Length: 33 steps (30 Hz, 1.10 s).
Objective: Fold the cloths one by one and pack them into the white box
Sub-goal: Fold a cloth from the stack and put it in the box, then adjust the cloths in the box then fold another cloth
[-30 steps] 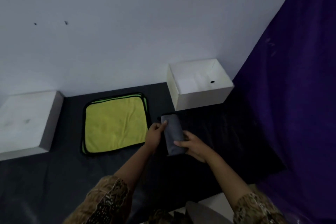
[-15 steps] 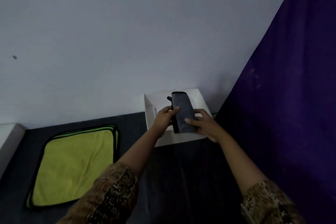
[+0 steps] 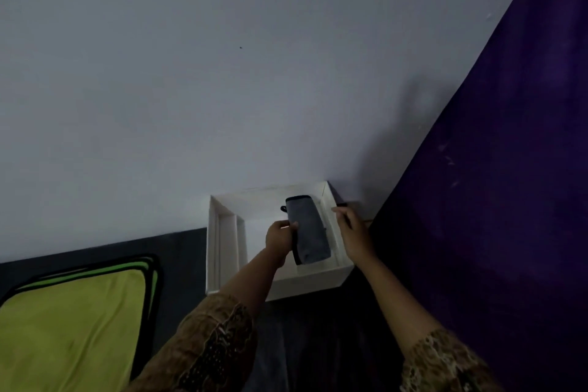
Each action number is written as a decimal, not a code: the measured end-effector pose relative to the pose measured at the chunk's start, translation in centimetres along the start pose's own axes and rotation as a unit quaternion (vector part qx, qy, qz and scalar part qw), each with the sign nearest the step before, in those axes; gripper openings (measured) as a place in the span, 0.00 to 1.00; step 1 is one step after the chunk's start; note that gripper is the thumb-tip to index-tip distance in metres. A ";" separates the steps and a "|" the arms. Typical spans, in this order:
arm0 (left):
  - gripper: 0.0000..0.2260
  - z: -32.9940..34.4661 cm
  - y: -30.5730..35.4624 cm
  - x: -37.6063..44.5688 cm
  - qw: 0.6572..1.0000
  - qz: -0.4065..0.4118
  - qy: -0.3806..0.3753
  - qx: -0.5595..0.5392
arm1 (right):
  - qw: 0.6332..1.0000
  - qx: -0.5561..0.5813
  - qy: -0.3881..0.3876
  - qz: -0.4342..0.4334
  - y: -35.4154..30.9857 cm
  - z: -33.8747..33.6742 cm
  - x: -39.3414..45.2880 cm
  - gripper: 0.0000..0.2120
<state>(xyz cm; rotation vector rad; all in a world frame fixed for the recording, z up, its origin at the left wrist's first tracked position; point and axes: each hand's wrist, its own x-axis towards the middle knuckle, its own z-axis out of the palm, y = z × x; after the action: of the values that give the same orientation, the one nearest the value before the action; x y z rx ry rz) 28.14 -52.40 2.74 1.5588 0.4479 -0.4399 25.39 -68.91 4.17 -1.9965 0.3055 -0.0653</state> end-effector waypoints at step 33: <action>0.06 -11.0 3.5 -6.8 0.964 0.228 0.130 0.043 | 0.981 -0.081 0.067 -0.160 -8.6 9.0 -6.7 0.07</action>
<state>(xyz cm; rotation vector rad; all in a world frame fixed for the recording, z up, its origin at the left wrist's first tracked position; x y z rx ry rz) 24.33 -41.60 9.72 1.7504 0.2573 0.1032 22.18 -55.83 8.61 -2.1926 0.0733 -0.3916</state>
